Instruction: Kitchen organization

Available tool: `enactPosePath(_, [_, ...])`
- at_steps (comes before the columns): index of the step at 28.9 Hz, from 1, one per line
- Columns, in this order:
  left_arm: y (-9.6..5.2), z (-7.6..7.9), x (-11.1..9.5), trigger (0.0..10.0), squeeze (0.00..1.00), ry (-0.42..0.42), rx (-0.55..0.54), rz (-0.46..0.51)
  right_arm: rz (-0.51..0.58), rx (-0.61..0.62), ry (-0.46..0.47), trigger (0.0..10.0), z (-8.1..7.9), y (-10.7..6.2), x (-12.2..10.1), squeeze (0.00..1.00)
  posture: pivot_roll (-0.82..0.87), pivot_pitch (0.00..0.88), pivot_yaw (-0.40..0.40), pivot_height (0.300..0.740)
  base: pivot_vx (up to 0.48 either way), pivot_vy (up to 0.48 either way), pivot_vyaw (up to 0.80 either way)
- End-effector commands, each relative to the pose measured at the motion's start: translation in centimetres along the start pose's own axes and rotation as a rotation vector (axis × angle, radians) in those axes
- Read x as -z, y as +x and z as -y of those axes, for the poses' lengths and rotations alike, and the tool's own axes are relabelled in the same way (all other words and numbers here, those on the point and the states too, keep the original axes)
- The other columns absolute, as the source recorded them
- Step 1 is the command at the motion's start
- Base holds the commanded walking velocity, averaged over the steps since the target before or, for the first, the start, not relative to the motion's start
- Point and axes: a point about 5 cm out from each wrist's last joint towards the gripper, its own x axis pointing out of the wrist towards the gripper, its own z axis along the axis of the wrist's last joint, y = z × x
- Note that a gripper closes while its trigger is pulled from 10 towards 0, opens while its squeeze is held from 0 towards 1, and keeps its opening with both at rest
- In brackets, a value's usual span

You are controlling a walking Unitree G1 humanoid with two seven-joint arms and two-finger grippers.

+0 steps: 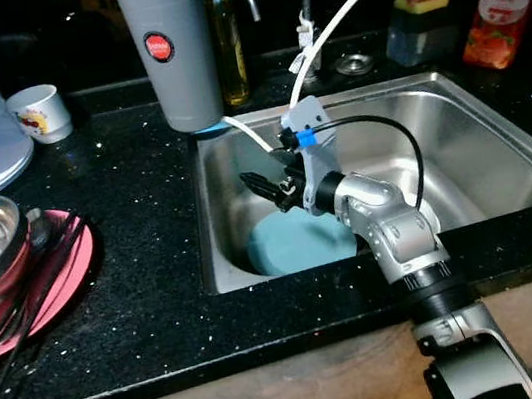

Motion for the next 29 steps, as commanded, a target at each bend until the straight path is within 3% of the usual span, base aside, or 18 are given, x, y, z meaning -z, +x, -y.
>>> enactPosePath(1, [0.5, 0.8, -0.1, 10.0, 0.00, -0.007, 0.038, 0.005, 0.004, 0.007, -0.009, 10.0, 0.2, -0.1, -0.3, 0.00, 0.07, 0.011, -0.003, 0.740, 0.000, 0.000, 0.00])
enactPosePath(9, [1.2, 2.0, -2.9, 10.0, 0.00, -0.056, 0.046, 0.136, 0.009, 0.011, -0.016, 10.0, 0.3, -0.1, -0.4, 0.00, 0.07, 0.012, -0.006, 0.740, 0.000, 0.000, 0.00])
enactPosePath(29, [2.7, 1.5, -7.9, 10.0, 0.00, -0.106, -0.106, 0.275, 0.020, 0.016, -0.024, 10.0, 0.4, 0.0, -0.7, 0.00, 0.06, 0.012, -0.006, 0.740, 0.000, 0.000, 0.00])
